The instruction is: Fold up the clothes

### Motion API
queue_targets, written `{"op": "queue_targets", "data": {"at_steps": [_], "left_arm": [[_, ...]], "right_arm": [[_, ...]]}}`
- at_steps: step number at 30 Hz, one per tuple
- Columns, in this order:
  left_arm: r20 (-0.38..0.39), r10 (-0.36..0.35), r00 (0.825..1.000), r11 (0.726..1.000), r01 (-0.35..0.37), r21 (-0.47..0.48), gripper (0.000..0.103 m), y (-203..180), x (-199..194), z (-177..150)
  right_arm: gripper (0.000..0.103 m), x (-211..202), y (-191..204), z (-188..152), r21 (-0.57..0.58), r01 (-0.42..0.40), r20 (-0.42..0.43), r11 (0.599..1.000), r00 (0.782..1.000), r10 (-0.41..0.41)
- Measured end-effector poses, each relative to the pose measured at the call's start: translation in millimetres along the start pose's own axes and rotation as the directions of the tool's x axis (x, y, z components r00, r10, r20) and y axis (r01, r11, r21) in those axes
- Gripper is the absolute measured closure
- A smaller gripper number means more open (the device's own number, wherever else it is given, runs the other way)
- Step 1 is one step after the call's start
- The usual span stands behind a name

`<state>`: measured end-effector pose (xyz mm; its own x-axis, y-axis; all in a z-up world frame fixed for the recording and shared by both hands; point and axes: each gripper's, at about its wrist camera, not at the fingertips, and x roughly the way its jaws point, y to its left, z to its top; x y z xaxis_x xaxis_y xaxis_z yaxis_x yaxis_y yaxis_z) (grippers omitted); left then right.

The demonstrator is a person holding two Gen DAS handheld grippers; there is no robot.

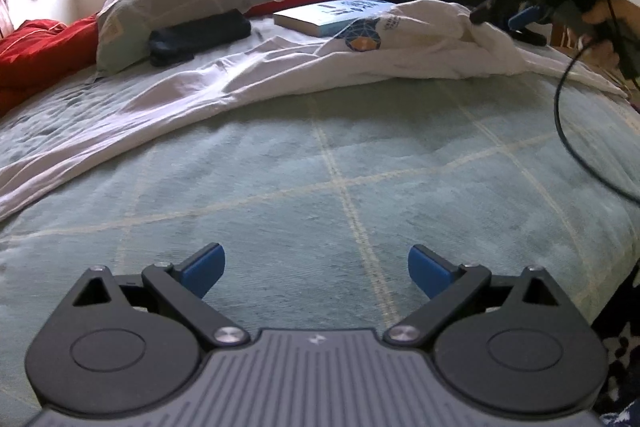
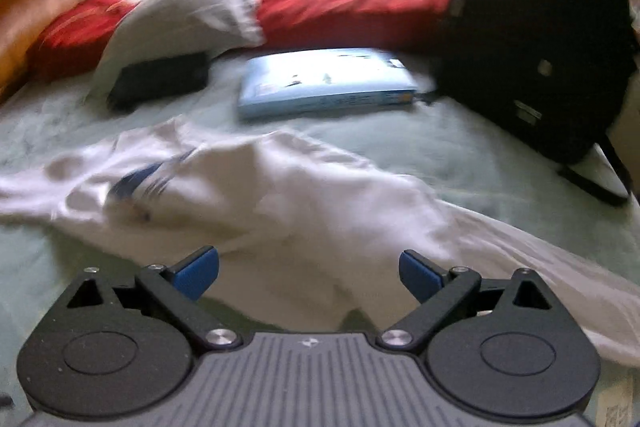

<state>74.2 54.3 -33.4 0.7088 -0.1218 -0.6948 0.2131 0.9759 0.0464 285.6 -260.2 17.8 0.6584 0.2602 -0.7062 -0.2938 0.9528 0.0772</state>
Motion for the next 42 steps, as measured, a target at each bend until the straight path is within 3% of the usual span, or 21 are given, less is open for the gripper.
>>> {"op": "queue_targets", "data": {"at_steps": [3, 5, 7, 10, 15, 18, 21, 25, 30, 35, 39, 42], "left_arm": [[-0.002, -0.006, 1.0, 1.0, 0.006, 0.007, 0.005, -3.3, 0.3, 0.0], [-0.003, -0.007, 1.0, 1.0, 0.007, 0.008, 0.005, -4.4, 0.2, 0.4], [-0.004, -0.009, 1.0, 1.0, 0.009, 0.01, 0.005, -5.8, -0.1, 0.0], [-0.009, -0.01, 1.0, 1.0, 0.01, 0.014, 0.005, -6.9, 0.7, -0.5], [-0.016, -0.008, 1.0, 1.0, 0.009, 0.009, 0.005, -7.1, 2.6, -0.6], [-0.019, -0.013, 1.0, 1.0, 0.013, 0.005, 0.005, -6.4, 3.8, -1.3], [-0.023, -0.019, 1.0, 1.0, 0.019, 0.005, 0.005, -7.2, 6.5, -1.2], [-0.023, -0.025, 0.999, 1.0, 0.025, 0.01, 0.005, -9.1, 9.2, -0.5], [-0.024, -0.027, 0.999, 1.0, 0.027, 0.011, 0.005, -9.8, 9.0, -1.0], [-0.025, -0.026, 0.999, 1.0, 0.026, 0.015, 0.004, -12.0, 9.5, -1.3], [-0.027, -0.027, 0.999, 0.999, 0.028, 0.02, 0.004, -14.0, 9.4, -1.9], [-0.028, -0.026, 0.999, 0.999, 0.026, 0.023, 0.004, -15.2, 9.6, -1.8]], "right_arm": [[0.008, -8.9, 1.2, -5.3, -0.011, -0.017, 0.041, 1.0, 0.999, 0.018], [0.025, -12.2, 10.3, -10.4, -0.062, -0.045, 0.052, 0.997, 0.997, 0.049], [0.034, -10.1, 24.4, -17.3, -0.137, -0.056, 0.034, 0.989, 0.998, 0.061], [0.04, 1.4, 42.5, -23.2, -0.236, -0.037, 0.016, 0.971, 0.999, 0.042], [0.04, 25.8, 58.2, -24.5, -0.345, 0.017, 0.01, 0.939, 1.0, -0.015], [0.038, 41.3, 48.0, -21.0, -0.329, 0.061, 0.002, 0.942, 0.998, -0.063], [0.027, 49.2, 30.8, -17.9, -0.254, 0.009, -0.023, 0.967, 1.0, -0.015], [0.024, 54.8, 23.8, -23.8, -0.184, -0.065, -0.068, 0.981, 0.996, 0.054], [0.024, 30.7, 42.6, -44.0, -0.222, -0.152, -0.085, 0.963, 0.987, 0.136], [0.025, 2.7, 68.0, -66.7, -0.304, -0.291, -0.155, 0.907, 0.955, 0.255], [0.025, -7.3, 86.6, -78.2, -0.461, -0.185, -0.111, 0.868, 0.982, 0.15], [0.025, -5.0, 90.4, -80.5, -0.497, -0.158, -0.103, 0.853, 0.987, 0.123]]}}
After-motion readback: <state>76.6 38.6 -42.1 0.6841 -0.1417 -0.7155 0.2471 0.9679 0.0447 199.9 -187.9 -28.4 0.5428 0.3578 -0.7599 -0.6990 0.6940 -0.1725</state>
